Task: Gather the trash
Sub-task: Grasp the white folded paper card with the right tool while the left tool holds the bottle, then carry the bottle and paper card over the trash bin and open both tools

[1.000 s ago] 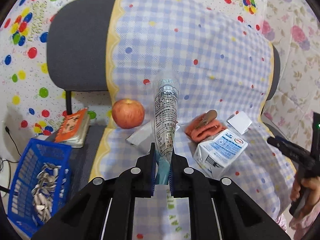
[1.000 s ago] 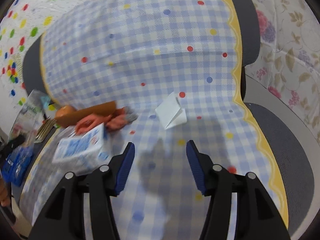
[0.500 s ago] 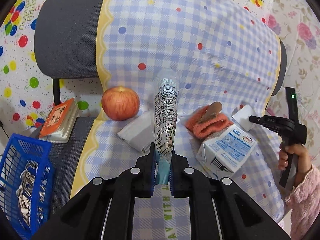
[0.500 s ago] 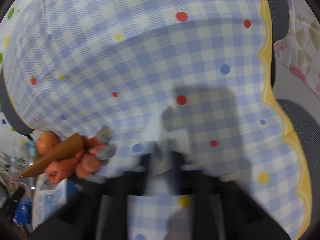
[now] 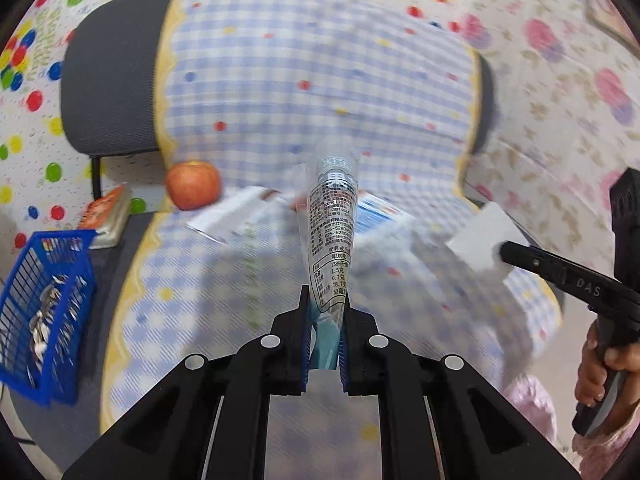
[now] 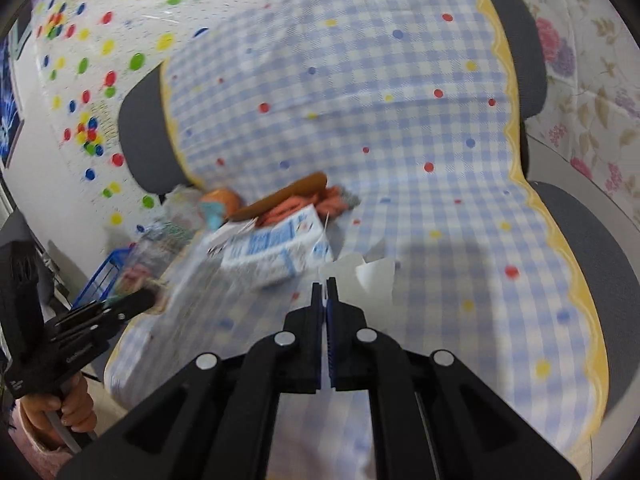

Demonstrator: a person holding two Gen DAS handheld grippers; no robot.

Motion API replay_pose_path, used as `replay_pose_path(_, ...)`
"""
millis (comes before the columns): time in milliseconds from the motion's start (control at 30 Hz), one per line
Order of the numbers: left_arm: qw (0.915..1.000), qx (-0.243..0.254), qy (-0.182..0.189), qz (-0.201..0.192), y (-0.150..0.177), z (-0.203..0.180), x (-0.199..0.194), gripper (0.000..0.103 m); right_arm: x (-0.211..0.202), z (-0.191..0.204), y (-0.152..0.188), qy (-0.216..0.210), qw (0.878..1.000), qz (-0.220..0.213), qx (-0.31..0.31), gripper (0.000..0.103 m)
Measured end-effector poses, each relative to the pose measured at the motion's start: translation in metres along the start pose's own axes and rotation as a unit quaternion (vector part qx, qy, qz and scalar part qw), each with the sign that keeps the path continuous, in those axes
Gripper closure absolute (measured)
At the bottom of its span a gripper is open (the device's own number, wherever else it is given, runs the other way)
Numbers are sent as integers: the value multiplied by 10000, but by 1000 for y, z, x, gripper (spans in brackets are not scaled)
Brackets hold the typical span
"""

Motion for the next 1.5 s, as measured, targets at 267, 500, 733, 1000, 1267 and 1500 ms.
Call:
replay_pose_path(267, 9975, 509, 482, -48, 25, -63, -27, 91, -51, -3, 38, 150, 9995, -244, 115, 100)
replay_pose_path(500, 9916, 845, 977, 104, 43, -115, -29, 91, -94, -26, 72, 538, 9970, -399, 392, 100)
replay_pose_path(733, 9753, 1446, 1613, 424, 65, -176, -25, 89, -135, -65, 113, 1144, 9895, -448, 761, 100)
replay_pose_path(1000, 9433, 2265, 2342, 638, 88, -258, -18, 87, -186, -114, 163, 2031, 9695, -518, 1274, 100)
replay_pose_path(1267, 9129, 2710, 2804, 1207, 115, -314, 2, 85, -207, -159, 211, 2505, 9493, -330, 1870, 99)
replay_pose_path(1500, 9018, 2880, 2737, 1701, 134, -336, 30, 80, -190, -190, 238, 2685, 9388, 54, 2158, 99)
Point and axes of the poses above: each gripper's, at about its wrist camera, not at the fingertips, and x roughly the way its jaws point, z to its left, y to its underside, the point moved 5 cm from there along x, roughly the way its jaws point, and after that the axes turned 8 degrees about x, right-handed, at the moved point
